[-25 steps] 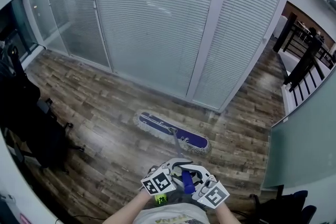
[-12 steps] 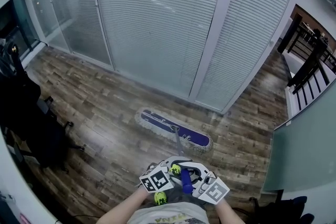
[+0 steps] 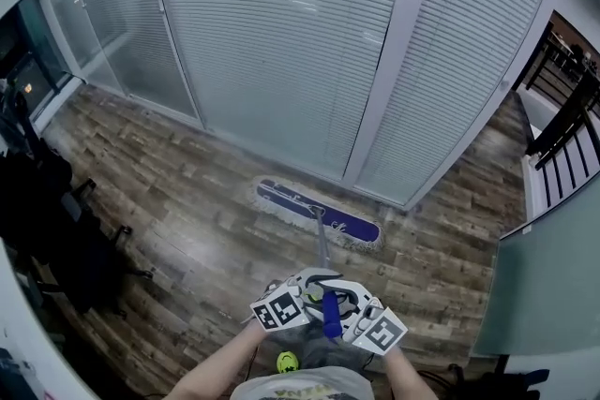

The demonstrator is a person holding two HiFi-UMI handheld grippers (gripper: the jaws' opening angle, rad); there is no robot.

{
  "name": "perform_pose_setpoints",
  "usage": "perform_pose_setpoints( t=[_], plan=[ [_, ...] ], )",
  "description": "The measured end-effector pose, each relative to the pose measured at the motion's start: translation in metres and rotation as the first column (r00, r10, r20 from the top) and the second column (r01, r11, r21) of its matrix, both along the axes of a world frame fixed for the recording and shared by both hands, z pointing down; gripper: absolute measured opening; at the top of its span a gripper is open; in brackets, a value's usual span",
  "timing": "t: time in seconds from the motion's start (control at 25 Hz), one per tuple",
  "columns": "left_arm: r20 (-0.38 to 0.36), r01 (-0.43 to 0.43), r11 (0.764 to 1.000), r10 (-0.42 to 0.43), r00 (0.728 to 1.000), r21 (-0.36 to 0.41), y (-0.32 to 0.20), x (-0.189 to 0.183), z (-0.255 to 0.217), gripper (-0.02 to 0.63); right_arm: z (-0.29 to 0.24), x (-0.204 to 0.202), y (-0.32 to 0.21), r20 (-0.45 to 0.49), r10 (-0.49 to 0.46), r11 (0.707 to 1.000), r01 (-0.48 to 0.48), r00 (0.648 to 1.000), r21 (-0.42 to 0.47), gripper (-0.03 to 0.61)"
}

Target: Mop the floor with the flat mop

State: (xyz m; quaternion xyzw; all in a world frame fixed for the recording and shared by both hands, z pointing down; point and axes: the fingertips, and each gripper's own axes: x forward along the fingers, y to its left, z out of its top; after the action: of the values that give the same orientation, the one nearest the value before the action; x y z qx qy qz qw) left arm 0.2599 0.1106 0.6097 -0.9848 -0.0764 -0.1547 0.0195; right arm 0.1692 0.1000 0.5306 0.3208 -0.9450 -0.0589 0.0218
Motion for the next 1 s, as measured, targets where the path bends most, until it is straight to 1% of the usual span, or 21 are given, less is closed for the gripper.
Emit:
perform_pose_setpoints(
  t=[0.04,0.08,0.16,0.28,0.4,0.52,0.68,0.72,0.8,0.84,0.88,0.96,1.0],
  plan=[
    [0.000,0.004,1.000,-0.004,1.000,-0.001,-0.017,0.011,0.000,0.160,-0.003,0.010,-0.017,0.028,0.000,1.000,0.000,1.000,0.011,0.175],
    [-0.001,0.009,1.000,-0.009,1.000,-0.001,-0.033,0.023,-0.001,0.161,-0.002,0.022,-0.033,0.024,-0.007,1.000,0.007,1.000,0.014,0.176],
    [-0.001,0.022,1.000,-0.022,1.000,-0.002,-0.068,0.044,-0.001,0.163,0.008,0.044,-0.065,-0.031,-0.027,1.000,0.027,0.999,0.007,0.178],
    [0.005,0.043,0.999,-0.043,0.999,-0.016,-0.118,0.068,0.003,0.170,0.015,0.068,-0.112,-0.048,-0.043,0.999,0.043,0.998,0.001,0.183],
    [0.002,0.054,0.998,-0.054,0.999,-0.014,-0.154,0.082,-0.006,0.170,-0.010,0.079,-0.150,0.075,-0.057,0.997,0.054,0.996,0.050,0.185],
    [0.011,0.058,0.998,-0.058,0.998,-0.015,-0.177,0.088,-0.019,0.169,-0.028,0.085,-0.172,0.115,-0.066,0.996,0.057,0.991,0.074,0.184],
    [0.019,0.073,0.996,-0.072,0.997,-0.043,-0.178,0.078,-0.017,0.170,-0.026,0.075,-0.173,0.105,-0.077,0.994,0.068,0.991,0.086,0.184],
    [0.019,0.081,0.995,-0.080,0.997,-0.055,-0.174,0.075,-0.015,0.170,-0.021,0.073,-0.169,0.081,-0.075,0.995,0.069,0.994,0.075,0.184],
    [0.021,0.098,0.992,-0.097,0.995,-0.082,-0.165,0.070,-0.009,0.176,-0.004,0.071,-0.157,-0.008,-0.063,0.998,0.063,0.998,0.027,0.184],
    [0.024,0.103,0.990,-0.101,0.995,-0.092,-0.159,0.067,-0.008,0.183,0.000,0.068,-0.150,-0.027,-0.055,0.998,0.055,0.998,0.012,0.184],
    [0.027,0.102,0.990,-0.100,0.995,-0.097,-0.152,0.063,-0.009,0.188,-0.005,0.064,-0.144,-0.001,-0.047,0.999,0.047,0.999,0.021,0.184],
    [0.030,0.090,0.992,-0.088,0.996,-0.090,-0.135,0.051,-0.012,0.190,-0.022,0.049,-0.130,0.090,-0.038,0.998,0.033,0.995,0.058,0.183],
    [0.032,0.086,0.993,-0.084,0.996,-0.084,-0.127,0.043,-0.012,0.190,-0.021,0.042,-0.121,0.091,-0.036,0.998,0.032,0.995,0.052,0.183]
  ],
)
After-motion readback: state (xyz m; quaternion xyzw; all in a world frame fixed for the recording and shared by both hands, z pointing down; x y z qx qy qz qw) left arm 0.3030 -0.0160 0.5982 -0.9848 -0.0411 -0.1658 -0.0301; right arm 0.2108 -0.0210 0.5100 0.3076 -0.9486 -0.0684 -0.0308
